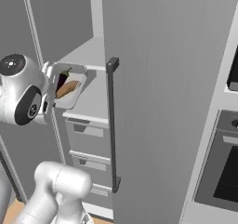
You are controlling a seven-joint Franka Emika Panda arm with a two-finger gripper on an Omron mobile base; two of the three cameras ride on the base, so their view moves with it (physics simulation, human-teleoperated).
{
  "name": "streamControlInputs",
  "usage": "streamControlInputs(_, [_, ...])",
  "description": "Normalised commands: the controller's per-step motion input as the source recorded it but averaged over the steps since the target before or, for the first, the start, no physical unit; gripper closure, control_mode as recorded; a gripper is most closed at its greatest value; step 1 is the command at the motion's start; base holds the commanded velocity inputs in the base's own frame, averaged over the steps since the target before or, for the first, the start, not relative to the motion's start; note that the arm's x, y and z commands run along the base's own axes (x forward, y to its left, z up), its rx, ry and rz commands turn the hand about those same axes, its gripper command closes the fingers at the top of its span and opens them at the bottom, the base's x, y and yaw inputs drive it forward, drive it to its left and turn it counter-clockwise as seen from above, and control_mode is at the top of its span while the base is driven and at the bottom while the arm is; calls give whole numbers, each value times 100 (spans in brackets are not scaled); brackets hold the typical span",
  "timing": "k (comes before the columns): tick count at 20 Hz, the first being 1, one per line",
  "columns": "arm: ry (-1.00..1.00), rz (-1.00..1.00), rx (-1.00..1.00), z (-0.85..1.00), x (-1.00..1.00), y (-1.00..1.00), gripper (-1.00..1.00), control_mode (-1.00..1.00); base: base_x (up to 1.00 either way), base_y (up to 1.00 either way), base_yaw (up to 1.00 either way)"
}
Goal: Take the meat container that has the steak and place it on the second highest rack of the freezer. Then take the vegetable container that has the sweet potato and eggplant and place it on the highest rack of the freezer.
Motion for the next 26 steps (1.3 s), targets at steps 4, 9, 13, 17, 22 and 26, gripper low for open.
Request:
streamControlInputs(4, [0,0,-5,42,29,6,100,-100,0,0,0])
streamControlInputs(9, [1,0,0,9,64,0,100,-100,0,0,0])
streamControlInputs(13, [4,-1,-1,-1,75,6,100,-100,0,0,0])
streamControlInputs(17, [0,-3,-2,-10,69,2,100,-100,0,0,0])
streamControlInputs(22, [0,-3,0,-2,80,0,100,-100,0,0,0])
streamControlInputs(26, [3,0,0,0,95,0,100,-100,0,0,0])
